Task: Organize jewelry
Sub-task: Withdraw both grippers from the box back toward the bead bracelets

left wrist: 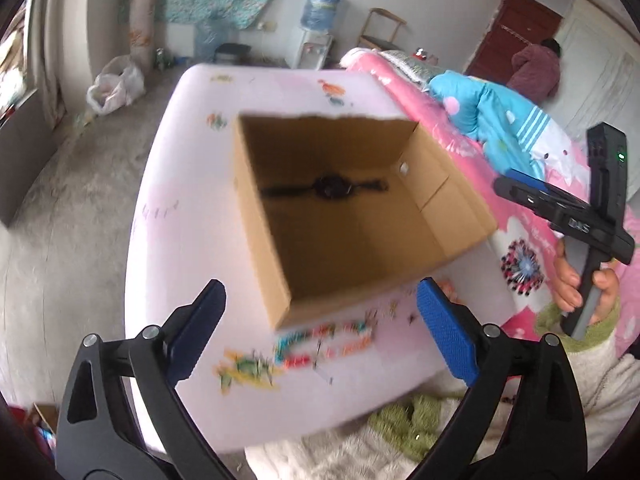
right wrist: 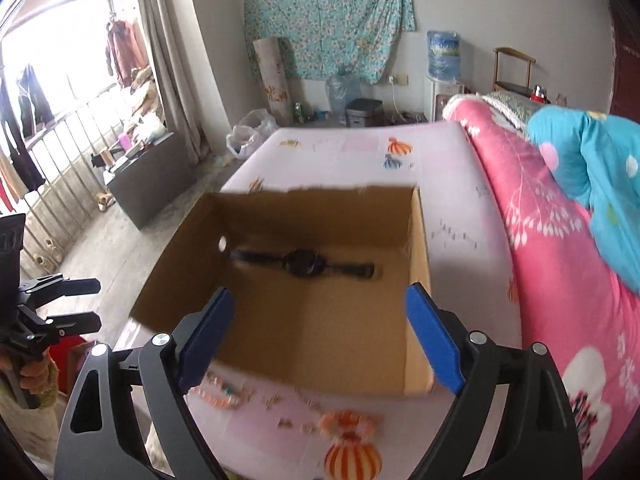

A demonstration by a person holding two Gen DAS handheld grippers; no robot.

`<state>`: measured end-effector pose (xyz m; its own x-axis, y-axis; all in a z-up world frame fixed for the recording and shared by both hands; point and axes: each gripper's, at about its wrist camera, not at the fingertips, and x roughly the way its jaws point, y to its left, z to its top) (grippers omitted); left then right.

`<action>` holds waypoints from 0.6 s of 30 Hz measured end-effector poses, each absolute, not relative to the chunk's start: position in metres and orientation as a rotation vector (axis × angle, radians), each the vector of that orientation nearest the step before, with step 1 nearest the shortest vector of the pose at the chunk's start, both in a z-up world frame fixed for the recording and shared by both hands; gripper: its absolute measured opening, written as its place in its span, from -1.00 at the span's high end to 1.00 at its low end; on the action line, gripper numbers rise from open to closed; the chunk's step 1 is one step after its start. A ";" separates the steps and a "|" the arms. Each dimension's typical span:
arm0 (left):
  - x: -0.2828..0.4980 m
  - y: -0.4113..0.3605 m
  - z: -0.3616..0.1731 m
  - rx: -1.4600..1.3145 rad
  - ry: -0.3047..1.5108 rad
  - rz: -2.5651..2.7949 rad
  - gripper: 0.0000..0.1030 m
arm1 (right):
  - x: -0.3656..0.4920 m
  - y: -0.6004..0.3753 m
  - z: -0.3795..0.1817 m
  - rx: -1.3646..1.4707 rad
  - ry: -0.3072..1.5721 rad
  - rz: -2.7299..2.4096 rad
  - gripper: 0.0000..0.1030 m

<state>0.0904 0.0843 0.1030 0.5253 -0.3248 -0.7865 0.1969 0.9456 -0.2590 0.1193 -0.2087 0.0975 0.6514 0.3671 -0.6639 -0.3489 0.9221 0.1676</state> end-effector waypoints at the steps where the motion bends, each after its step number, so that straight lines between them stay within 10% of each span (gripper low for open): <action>1: 0.082 0.084 0.094 -0.129 0.978 -0.284 -0.82 | 0.110 -0.208 0.089 0.024 0.777 0.394 -0.79; 18: 0.073 0.071 -0.038 0.036 1.189 -0.018 -0.84 | 0.046 -0.185 -0.064 -0.090 1.132 0.102 -0.84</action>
